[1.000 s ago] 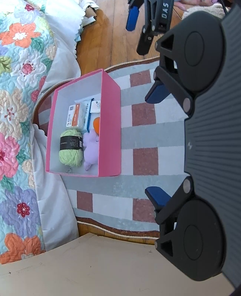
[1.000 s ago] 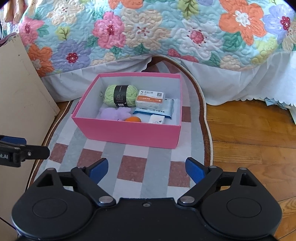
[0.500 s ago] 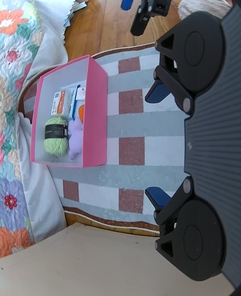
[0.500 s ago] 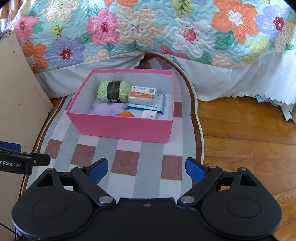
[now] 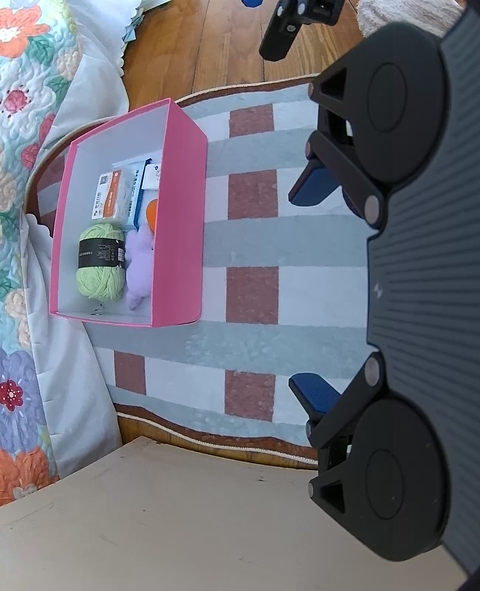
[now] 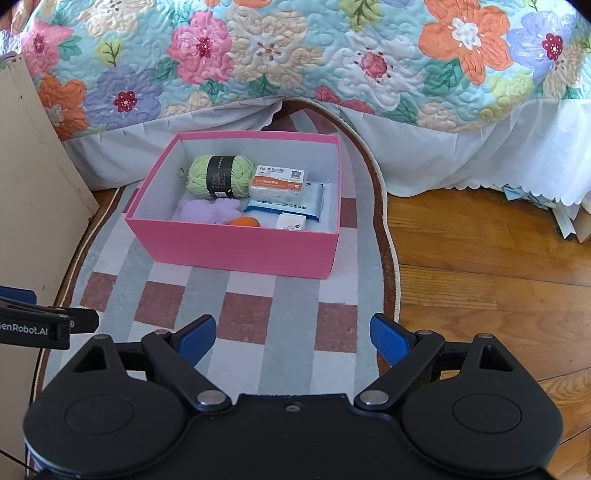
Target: Organize objects
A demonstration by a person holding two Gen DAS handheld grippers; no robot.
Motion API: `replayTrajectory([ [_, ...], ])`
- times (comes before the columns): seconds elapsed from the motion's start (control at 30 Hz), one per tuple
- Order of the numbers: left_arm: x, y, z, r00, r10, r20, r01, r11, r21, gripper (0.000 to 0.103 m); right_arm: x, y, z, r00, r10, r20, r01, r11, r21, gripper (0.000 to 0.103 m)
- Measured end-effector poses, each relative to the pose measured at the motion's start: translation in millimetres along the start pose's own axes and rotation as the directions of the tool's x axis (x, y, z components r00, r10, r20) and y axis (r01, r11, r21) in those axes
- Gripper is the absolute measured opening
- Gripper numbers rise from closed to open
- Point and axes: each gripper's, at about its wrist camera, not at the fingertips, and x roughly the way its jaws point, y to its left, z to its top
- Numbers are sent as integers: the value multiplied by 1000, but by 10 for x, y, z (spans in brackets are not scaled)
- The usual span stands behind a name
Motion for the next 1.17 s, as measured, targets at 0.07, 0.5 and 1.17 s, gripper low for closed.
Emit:
replayTrajectory([
  [0.07, 3, -1, 0, 1000, 2, 0, -2, 1000, 1, 98, 6, 1, -1, 1000, -4, -4, 4, 1000, -2, 93],
  [0.5, 19, 16, -23, 1000, 6, -3, -6, 1000, 5, 98, 28, 14, -6, 1000, -21, -17, 21, 1000, -17, 93],
  [1.17, -46, 60, -35, 999, 29, 13, -29, 1000, 1, 101, 29, 32, -22, 999, -40, -31, 39, 999, -34, 93],
])
